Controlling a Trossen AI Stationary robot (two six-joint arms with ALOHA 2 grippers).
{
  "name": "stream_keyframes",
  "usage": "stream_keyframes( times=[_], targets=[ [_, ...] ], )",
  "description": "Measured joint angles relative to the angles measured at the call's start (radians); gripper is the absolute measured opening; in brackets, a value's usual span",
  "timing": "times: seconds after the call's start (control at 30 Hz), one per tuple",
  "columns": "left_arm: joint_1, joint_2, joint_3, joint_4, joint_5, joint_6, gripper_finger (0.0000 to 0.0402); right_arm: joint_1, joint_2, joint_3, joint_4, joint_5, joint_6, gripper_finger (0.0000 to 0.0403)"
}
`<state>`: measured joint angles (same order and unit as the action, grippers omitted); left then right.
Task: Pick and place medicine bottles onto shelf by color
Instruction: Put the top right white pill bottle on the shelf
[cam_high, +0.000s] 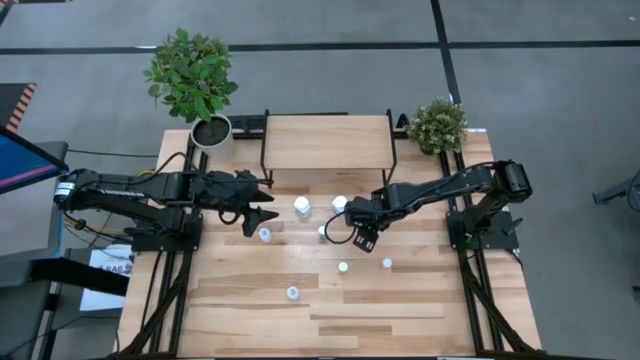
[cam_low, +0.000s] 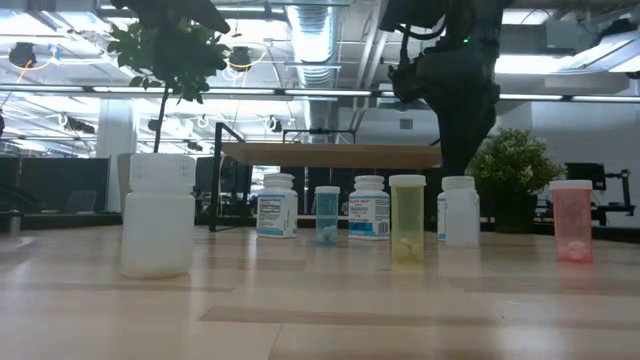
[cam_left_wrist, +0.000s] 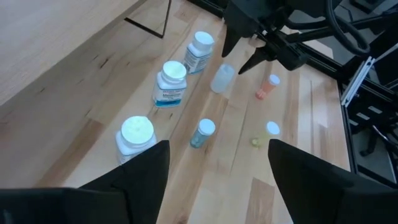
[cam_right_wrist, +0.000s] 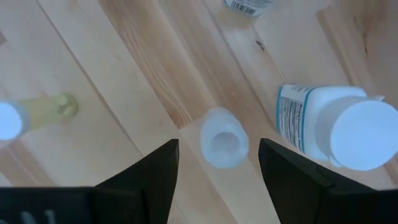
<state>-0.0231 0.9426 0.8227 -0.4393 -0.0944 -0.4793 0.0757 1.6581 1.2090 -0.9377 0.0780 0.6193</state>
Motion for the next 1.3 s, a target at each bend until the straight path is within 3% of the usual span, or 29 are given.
stream_keyframes(
  times=[0.3,1.3],
  targets=[
    [0.0,0.0,0.0,0.0,0.0,0.0,0.0259,0.0,0.0,-0.075,0.048,0.0,0.009,0.0245],
    [0.0,0.0,0.0,0.0,0.0,0.0,0.0259,-0.013,-0.001,-0.135,0.158,0.016,-0.007,0.0231]
  ],
)
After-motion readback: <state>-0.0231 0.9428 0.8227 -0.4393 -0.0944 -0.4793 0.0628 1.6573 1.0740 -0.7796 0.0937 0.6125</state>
